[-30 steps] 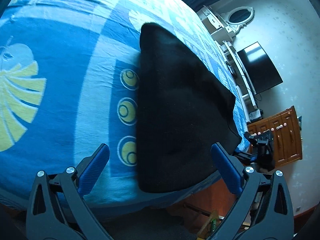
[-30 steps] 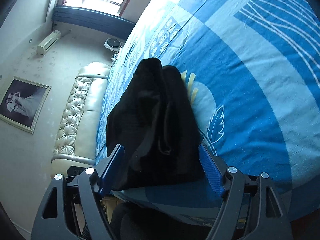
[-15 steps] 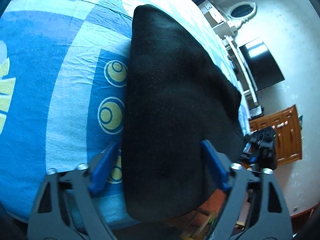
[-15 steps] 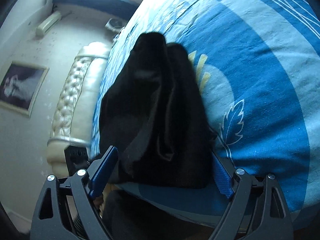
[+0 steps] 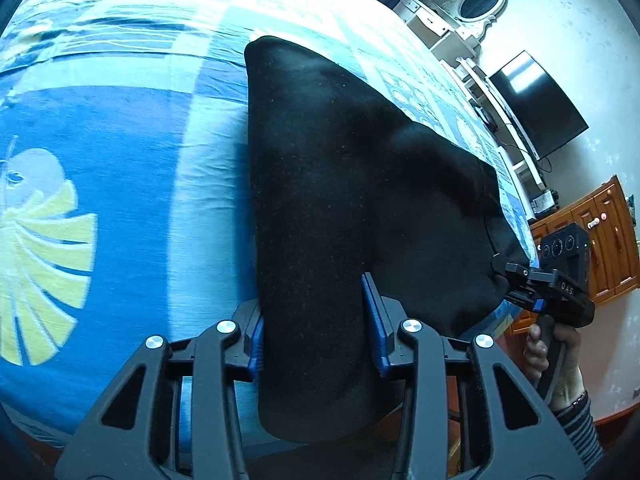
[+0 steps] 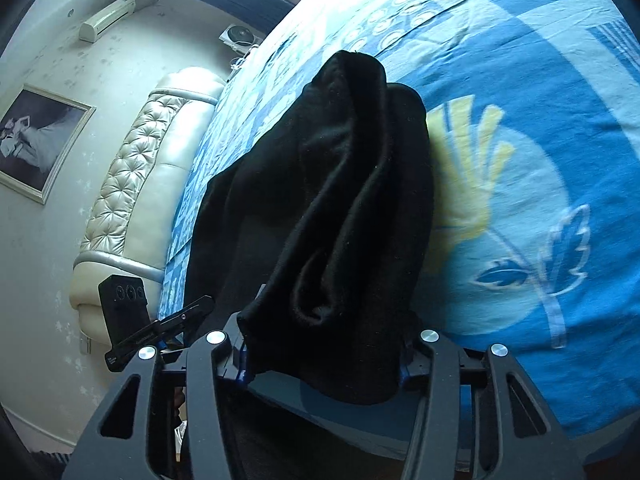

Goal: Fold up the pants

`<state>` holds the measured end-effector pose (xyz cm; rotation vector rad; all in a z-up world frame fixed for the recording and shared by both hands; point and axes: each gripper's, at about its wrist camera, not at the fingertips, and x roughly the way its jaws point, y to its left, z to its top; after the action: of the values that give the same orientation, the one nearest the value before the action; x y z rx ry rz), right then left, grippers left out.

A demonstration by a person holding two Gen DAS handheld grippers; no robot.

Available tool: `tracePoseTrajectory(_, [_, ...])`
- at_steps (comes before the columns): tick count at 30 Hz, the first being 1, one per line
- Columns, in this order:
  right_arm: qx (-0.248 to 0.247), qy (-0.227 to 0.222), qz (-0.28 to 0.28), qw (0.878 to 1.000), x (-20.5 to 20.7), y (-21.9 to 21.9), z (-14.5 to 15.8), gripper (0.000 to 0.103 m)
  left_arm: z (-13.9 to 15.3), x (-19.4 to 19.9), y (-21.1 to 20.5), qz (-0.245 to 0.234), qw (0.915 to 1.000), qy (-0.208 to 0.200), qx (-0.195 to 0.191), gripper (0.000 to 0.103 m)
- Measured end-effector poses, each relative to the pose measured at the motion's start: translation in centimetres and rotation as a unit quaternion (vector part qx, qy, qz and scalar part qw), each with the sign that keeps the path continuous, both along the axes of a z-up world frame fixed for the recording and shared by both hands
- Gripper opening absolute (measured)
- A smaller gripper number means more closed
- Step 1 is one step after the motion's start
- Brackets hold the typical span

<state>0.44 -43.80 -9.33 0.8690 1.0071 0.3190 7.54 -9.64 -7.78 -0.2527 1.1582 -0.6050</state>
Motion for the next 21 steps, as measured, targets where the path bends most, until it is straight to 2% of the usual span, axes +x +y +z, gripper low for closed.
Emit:
tracePoseTrajectory(9, [0.011,-0.005,0.054,0.998,2.9,6.6,-0.4,0.05,1.5,-0.8,6.8,0.044,0.9981,-0.018,0.039,0.039])
tracePoseTrajectory(15, [0.014,-0.004,0.08,0.997,4.1,10.7,-0.3,0.05,1.6,-1.7,10.7,0.07,0.9964,-0.019,0.045,0.039])
tracePoseTrajectory(21, [0.017,0.004,0.079,0.997,4.2,11.8,-0.8,0.05,1.0,-1.7,12.6,0.076,0.9966,-0.015,0.028,0.04])
